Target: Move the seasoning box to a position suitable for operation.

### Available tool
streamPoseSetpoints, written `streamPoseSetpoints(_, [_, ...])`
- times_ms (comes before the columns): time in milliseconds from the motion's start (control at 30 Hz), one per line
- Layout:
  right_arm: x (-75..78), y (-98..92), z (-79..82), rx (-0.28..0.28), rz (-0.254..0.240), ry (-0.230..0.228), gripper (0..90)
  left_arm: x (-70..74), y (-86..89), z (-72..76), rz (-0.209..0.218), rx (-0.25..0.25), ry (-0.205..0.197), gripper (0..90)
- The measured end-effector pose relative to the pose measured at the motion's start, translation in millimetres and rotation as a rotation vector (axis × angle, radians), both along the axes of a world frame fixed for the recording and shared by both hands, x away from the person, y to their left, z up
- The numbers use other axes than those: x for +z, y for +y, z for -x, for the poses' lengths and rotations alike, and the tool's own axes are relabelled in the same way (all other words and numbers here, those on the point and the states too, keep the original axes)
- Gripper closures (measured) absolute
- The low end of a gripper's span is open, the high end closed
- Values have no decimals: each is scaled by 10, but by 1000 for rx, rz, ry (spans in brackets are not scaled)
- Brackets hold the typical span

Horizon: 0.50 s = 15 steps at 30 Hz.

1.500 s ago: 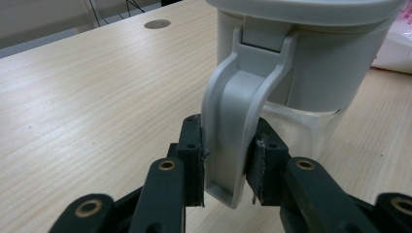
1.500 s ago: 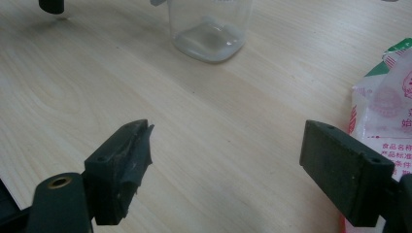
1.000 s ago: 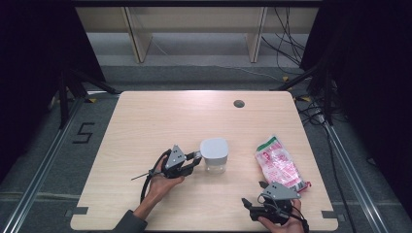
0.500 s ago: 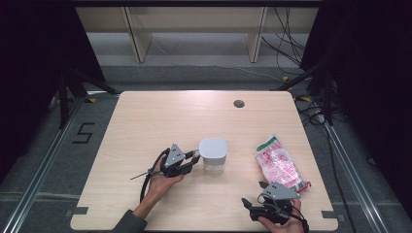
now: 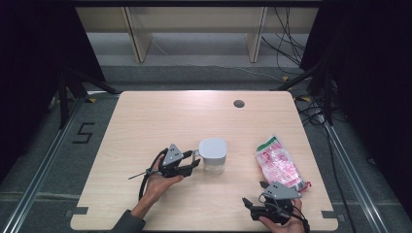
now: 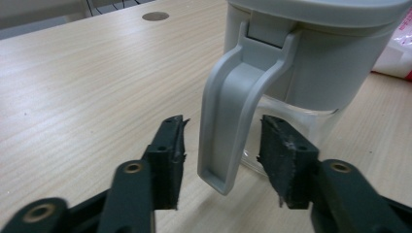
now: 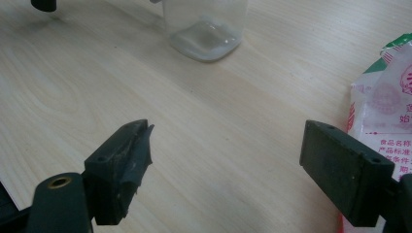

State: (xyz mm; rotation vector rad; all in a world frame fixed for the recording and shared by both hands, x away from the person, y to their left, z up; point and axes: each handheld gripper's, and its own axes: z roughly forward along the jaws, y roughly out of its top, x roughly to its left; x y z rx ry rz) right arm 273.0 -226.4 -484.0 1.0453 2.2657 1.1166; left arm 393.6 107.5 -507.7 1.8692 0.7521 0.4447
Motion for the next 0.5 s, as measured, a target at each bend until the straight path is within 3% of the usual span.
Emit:
streamPoseSetpoints(167, [-2,-10,-1,-5,0,2,196,60,22,57,9,2,22,434])
streamPoseSetpoints(500, [-3,-9,-4,-5,1,1,196,208,81,196,3,-35,30,377])
